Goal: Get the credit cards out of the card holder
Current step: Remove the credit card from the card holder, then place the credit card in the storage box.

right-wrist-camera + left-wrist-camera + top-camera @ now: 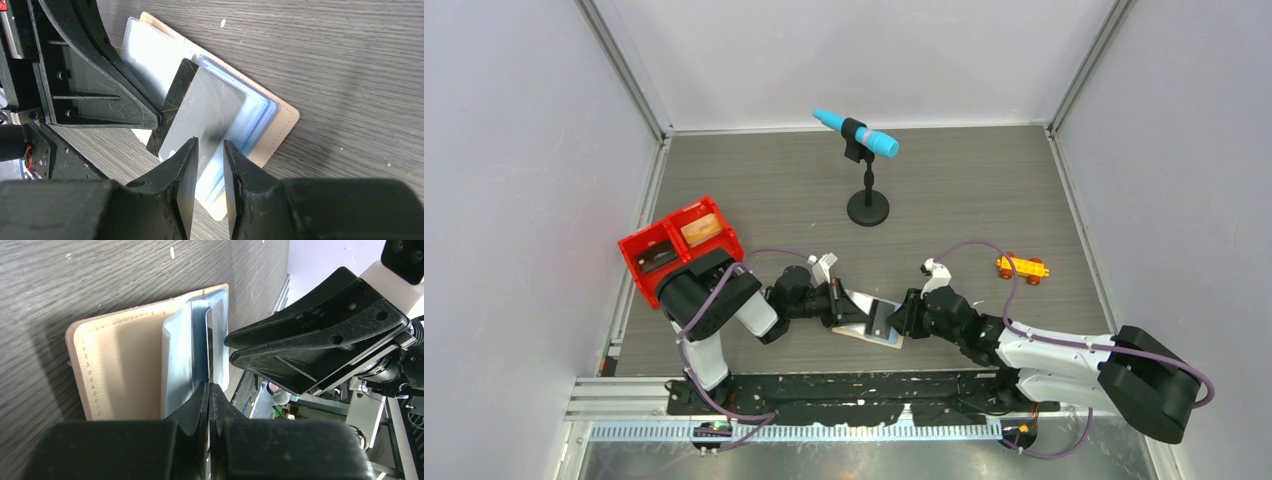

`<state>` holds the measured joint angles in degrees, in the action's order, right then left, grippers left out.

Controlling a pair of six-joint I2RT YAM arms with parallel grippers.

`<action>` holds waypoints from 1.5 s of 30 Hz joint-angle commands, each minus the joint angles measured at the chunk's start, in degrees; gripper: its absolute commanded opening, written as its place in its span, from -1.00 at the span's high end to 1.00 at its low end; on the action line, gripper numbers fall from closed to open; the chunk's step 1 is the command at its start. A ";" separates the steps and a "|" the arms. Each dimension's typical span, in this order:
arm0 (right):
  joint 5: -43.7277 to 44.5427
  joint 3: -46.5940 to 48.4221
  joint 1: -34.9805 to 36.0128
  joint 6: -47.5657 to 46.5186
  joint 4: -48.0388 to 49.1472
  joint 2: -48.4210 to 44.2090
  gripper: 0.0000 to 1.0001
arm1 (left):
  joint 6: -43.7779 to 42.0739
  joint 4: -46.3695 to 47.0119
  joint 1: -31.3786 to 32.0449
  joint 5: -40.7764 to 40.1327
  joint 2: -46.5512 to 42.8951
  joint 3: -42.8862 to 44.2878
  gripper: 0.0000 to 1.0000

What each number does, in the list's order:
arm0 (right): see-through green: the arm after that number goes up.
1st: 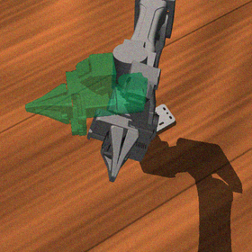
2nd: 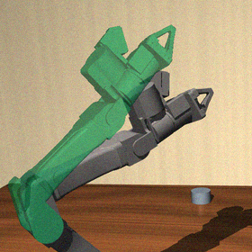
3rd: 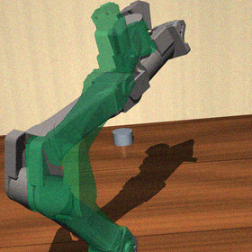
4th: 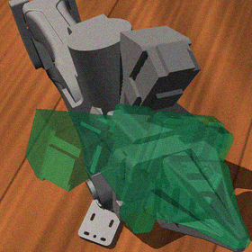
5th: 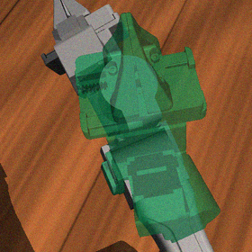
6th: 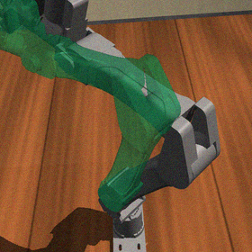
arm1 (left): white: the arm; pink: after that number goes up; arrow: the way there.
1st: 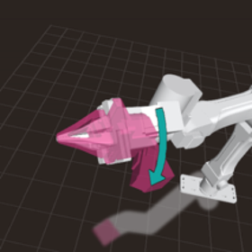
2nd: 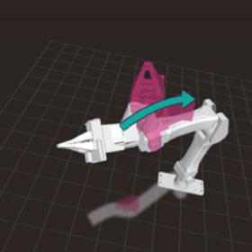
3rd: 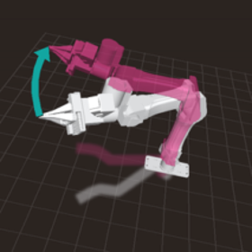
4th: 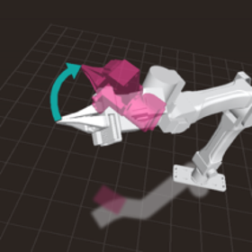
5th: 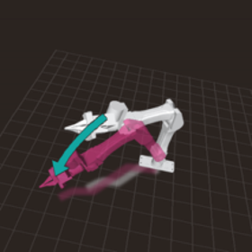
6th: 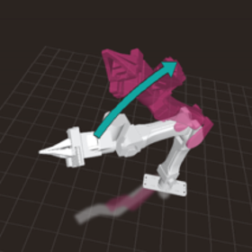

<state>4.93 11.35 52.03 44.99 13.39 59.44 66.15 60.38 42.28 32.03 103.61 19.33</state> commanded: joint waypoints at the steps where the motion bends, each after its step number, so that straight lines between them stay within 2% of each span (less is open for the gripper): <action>1: 1.90 -0.48 0.13 -0.53 -2.23 1.57 0.34 | -0.09 4.56 -1.07 0.86 -0.01 -0.99 1.00; 11: 2.21 1.59 -0.58 -3.06 -4.88 1.27 0.31 | -0.93 3.65 -4.80 2.35 -2.32 -2.39 1.00; 19: 1.05 4.56 -2.28 -8.58 -8.62 -2.96 0.25 | -4.82 -3.86 -8.50 3.50 -8.27 -3.25 1.00; 29: -1.75 10.89 -3.19 -17.28 -17.47 -8.44 0.03 | -11.79 -20.41 -11.84 3.21 -20.25 -2.44 1.00; 34: -3.12 13.89 -3.96 -21.61 -20.04 -10.39 -0.10 | -16.92 -36.79 -11.87 3.08 -28.34 0.72 1.00; 39: -12.87 16.41 -6.62 -26.17 -19.08 -11.00 -0.21 | -21.89 -48.65 -11.87 5.35 -38.24 3.35 1.00; 45: -26.92 20.08 -9.79 -29.60 -17.09 -7.52 -0.25 | -23.66 -52.84 -11.87 15.20 -44.22 5.71 1.00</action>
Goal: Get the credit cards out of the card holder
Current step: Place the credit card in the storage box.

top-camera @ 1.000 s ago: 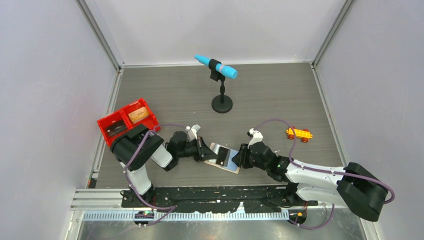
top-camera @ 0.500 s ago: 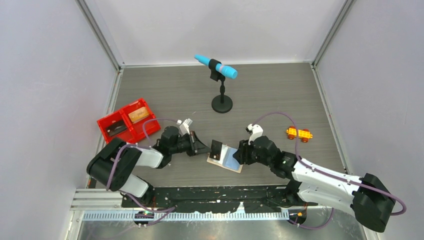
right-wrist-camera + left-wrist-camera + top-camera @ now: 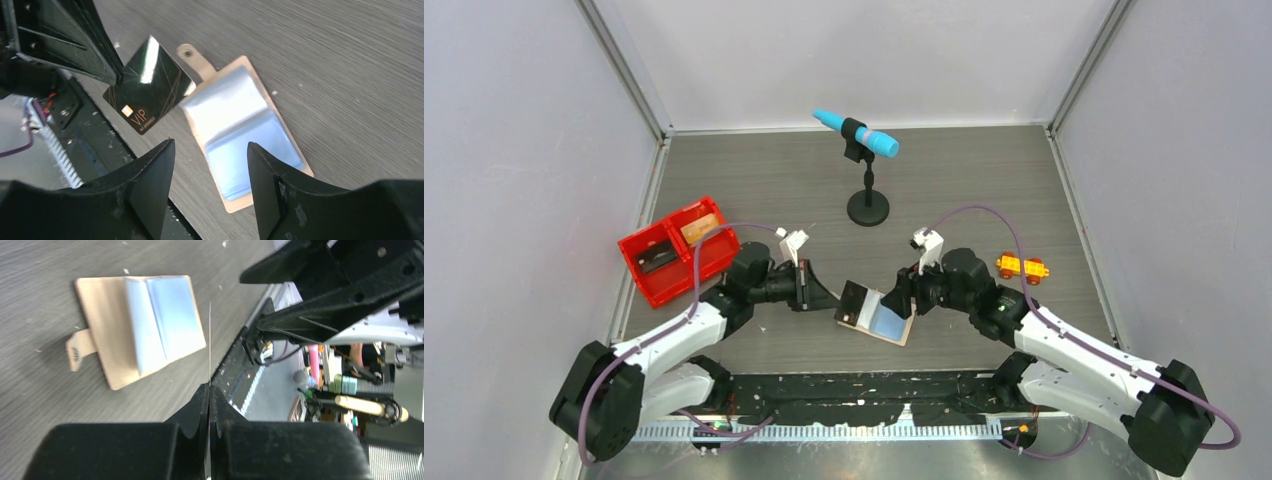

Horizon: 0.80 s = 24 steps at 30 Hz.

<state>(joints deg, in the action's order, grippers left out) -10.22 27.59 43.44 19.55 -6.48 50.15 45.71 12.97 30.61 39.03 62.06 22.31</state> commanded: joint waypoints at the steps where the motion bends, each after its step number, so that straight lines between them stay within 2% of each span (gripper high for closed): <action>1: -14.62 4.04 -1.32 -4.34 3.80 2.13 -0.25 | -3.34 -6.01 -0.20 9.60 -2.98 3.01 1.00; 10: -24.55 6.43 -1.59 -4.13 7.75 8.14 -0.21 | -0.29 0.39 -0.15 16.27 -3.20 1.81 1.00; 16: -29.09 6.77 -1.63 -2.13 11.25 11.52 -0.02 | 1.54 4.07 -0.11 17.40 -2.33 1.08 1.00; 20: -30.14 5.61 -1.61 0.45 15.25 11.95 0.26 | 1.66 4.34 -0.12 17.64 -2.10 0.99 1.00; 21: -30.09 5.05 -1.67 1.34 16.50 11.65 0.41 | 1.66 4.22 -0.11 17.54 -2.12 1.03 1.00; 24: -29.69 2.95 -1.61 3.78 20.35 10.68 0.69 | 0.94 2.95 -0.11 17.34 -2.07 1.60 1.00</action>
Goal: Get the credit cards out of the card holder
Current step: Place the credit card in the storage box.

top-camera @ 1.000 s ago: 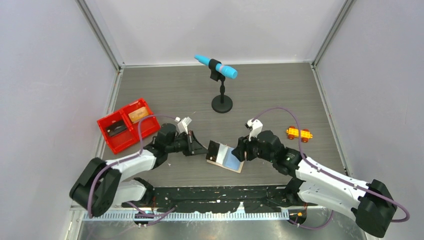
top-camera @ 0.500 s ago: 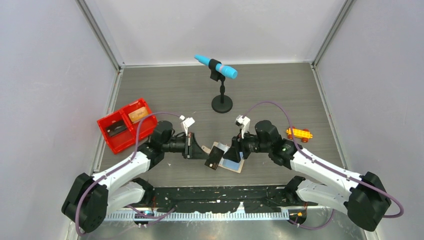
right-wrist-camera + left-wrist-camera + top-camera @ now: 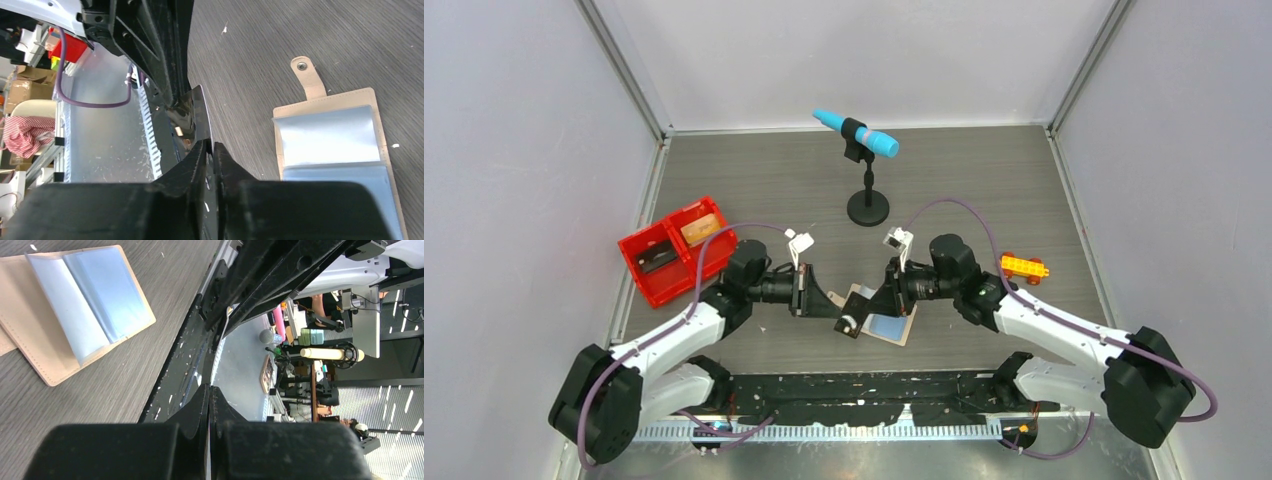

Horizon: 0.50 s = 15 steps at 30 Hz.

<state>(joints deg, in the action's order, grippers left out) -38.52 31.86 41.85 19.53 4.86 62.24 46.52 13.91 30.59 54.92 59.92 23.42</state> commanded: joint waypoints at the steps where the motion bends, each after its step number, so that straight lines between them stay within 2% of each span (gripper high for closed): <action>1: -1.25 -1.78 -0.05 5.00 10.76 -1.94 0.82 | -0.29 1.39 -0.16 1.25 -0.01 0.79 1.00; 5: 0.95 -4.48 -0.01 9.64 14.70 -3.29 0.89 | -1.22 -1.69 -0.18 -1.57 -1.70 2.15 0.57; 9: 4.15 -7.18 -0.01 14.97 19.06 -4.80 0.89 | -0.97 -2.94 -0.40 -6.23 -5.01 3.15 0.27; 15: 10.60 -10.30 -0.10 22.73 26.30 -7.79 0.89 | 1.57 -1.94 -1.29 -14.45 -11.08 2.21 0.11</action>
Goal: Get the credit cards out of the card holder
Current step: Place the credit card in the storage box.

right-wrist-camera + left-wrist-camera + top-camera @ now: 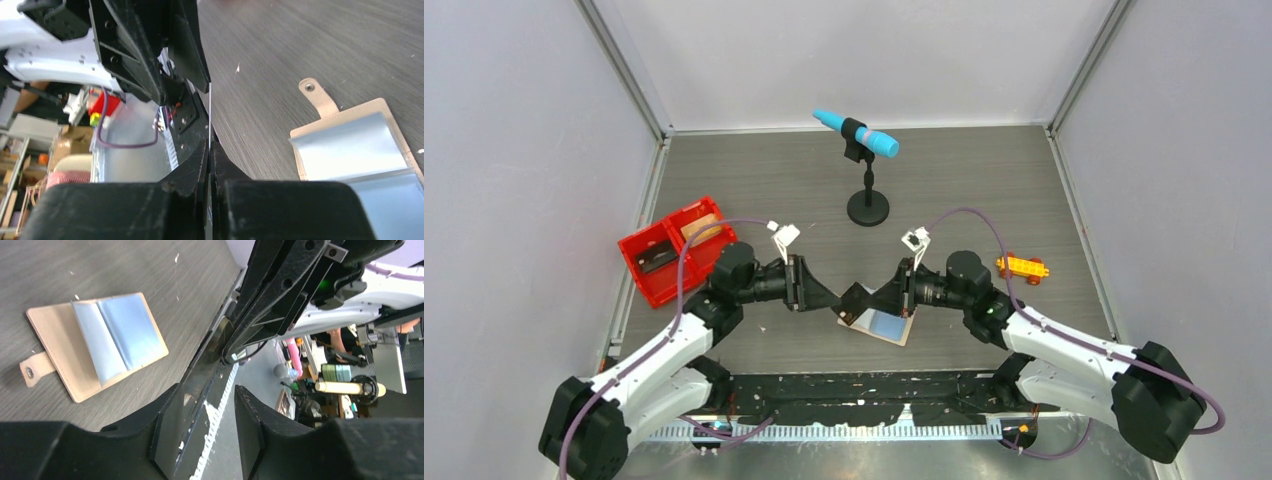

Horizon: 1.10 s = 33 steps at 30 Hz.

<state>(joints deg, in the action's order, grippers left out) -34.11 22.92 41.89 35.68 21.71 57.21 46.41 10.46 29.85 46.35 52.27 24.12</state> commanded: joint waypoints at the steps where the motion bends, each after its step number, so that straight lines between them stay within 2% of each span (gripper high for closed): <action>1: 6.79 -2.08 -0.14 8.02 11.26 -3.59 0.89 | 2.24 2.06 -0.64 -7.01 -4.12 1.16 0.10; 6: 10.09 -3.90 -0.14 13.28 16.14 -5.34 0.89 | 6.47 7.68 -0.84 -10.64 -6.25 -1.83 0.08; 18: 16.97 -8.96 -0.06 23.82 31.84 -3.01 0.90 | 17.17 24.78 -0.80 -11.91 -4.15 -7.03 0.11; 24: 20.22 -10.74 -0.01 26.38 35.18 -1.50 0.90 | 21.64 32.65 -0.75 -12.71 -2.24 -8.40 0.27; 33: 21.30 -12.10 0.09 28.26 38.06 0.24 0.89 | 23.46 36.91 -0.58 -12.59 1.64 -8.13 0.33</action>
<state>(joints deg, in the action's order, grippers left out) -14.85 11.70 41.89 62.59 54.37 57.23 68.93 41.52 29.23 34.22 53.23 15.86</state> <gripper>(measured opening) 0.078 0.341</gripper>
